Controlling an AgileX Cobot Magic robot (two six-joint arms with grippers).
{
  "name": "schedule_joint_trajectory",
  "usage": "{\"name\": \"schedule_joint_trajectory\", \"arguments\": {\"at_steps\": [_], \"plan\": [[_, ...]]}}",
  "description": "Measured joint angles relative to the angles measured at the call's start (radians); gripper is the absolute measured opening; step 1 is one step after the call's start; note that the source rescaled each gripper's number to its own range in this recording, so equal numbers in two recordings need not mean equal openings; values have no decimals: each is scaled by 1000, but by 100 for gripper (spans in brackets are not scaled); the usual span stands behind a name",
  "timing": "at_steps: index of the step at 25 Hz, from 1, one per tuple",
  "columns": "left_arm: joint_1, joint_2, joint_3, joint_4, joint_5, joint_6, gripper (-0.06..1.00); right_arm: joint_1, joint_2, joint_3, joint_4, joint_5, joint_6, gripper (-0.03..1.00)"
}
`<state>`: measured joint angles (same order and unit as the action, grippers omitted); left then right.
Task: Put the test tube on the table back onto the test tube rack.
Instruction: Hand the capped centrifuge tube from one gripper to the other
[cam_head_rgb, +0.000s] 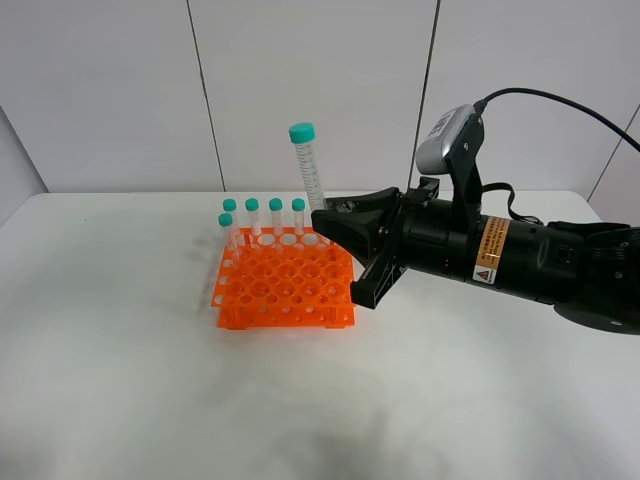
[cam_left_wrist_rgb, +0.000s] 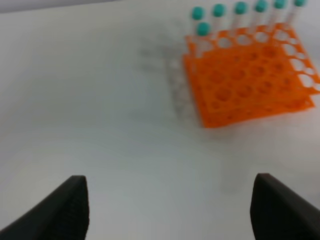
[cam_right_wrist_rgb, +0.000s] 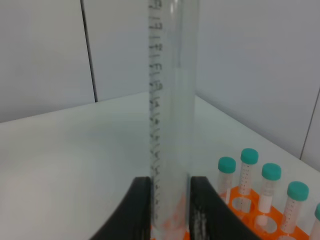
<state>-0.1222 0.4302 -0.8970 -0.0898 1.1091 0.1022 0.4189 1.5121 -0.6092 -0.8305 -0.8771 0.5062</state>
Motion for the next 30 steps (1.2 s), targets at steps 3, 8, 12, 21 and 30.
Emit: {"name": "schedule_joint_trajectory", "arguments": {"at_steps": [3,8,12,21,30], "plan": [[-97,20,-5,-1,-4,7,100,0,0,0,0,0,0,0],[-195,68,-5,-14,-36,12,100,0,0,0,0,0,0,0],[-252,122,-8,-32,-85,45,100,0,0,0,0,0,0,0],[-281,269,-31,-34,-185,85,100,0,0,0,0,24,0,0],[-281,446,-108,-113,-249,166,100,0,0,0,0,25,0,0]]}}
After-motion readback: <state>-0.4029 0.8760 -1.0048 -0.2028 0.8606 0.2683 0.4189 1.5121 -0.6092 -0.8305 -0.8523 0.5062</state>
